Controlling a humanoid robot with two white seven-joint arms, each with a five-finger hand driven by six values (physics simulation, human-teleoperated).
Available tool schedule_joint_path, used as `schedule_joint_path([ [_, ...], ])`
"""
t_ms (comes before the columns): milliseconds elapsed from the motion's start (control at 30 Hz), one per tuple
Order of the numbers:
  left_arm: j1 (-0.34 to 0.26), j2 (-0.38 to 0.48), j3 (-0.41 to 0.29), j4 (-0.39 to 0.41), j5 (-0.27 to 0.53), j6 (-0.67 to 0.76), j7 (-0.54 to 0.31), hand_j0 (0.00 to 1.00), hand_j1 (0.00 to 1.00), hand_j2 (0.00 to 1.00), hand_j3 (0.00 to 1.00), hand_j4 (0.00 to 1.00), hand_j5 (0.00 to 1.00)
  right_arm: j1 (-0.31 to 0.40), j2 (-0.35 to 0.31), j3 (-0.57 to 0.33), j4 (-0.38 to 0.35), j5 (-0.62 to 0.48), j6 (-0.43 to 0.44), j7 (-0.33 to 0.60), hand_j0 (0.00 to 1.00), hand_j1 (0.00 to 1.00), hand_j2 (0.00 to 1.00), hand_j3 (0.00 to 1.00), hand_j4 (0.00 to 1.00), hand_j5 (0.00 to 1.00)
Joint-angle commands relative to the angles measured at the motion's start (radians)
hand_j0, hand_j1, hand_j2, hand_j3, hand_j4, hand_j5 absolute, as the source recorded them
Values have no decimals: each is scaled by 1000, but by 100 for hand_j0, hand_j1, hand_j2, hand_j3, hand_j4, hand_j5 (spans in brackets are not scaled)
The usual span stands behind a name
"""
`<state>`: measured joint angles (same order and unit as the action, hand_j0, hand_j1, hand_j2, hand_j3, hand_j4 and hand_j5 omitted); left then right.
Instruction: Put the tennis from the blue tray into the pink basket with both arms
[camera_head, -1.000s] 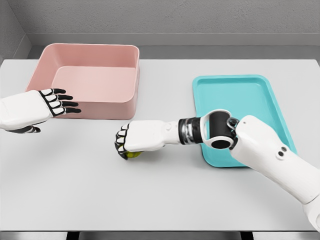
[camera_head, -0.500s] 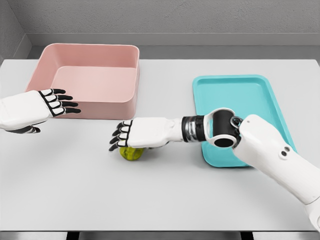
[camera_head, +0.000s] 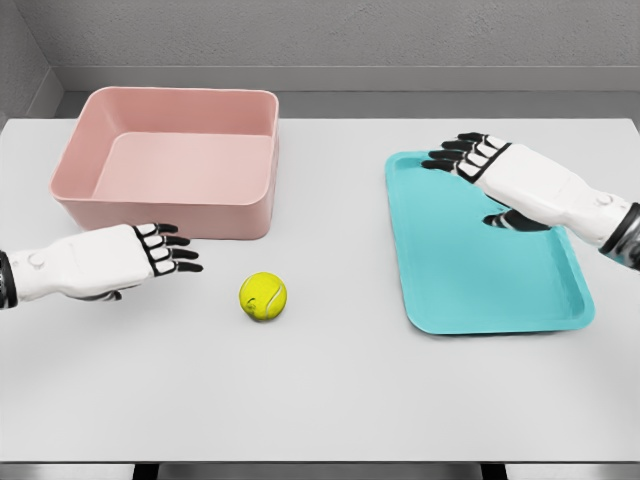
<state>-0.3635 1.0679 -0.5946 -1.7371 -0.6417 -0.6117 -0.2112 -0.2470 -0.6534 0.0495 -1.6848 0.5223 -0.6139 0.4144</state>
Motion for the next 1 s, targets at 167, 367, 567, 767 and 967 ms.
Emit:
schedule_joint_path([
  [167, -17, -71, -5, -48, 2, 1, -30, 100, 100, 100, 100, 100, 100, 80, -3, -224, 45, -104, 3, -3, 100, 100, 100, 100, 100, 100],
  [367, -55, -149, -5, -62, -1, 1, -56, 100, 100, 100, 100, 100, 100, 160, 64, -226, -16, -110, 3, -3, 100, 100, 100, 100, 100, 100],
  [567, -98, -195, -71, -62, -3, 1, -57, 100, 100, 100, 100, 100, 100, 167, 90, -226, -30, -127, 3, -2, 100, 100, 100, 100, 100, 100],
  [767, -115, -216, -105, -58, 8, 1, -62, 100, 100, 100, 100, 100, 100, 180, 90, -249, -29, -133, 3, -3, 100, 100, 100, 100, 100, 100],
  [967, -115, -218, -119, -48, 43, 1, -60, 100, 100, 100, 100, 100, 100, 187, 90, -250, -29, -133, 3, -3, 100, 100, 100, 100, 100, 100],
])
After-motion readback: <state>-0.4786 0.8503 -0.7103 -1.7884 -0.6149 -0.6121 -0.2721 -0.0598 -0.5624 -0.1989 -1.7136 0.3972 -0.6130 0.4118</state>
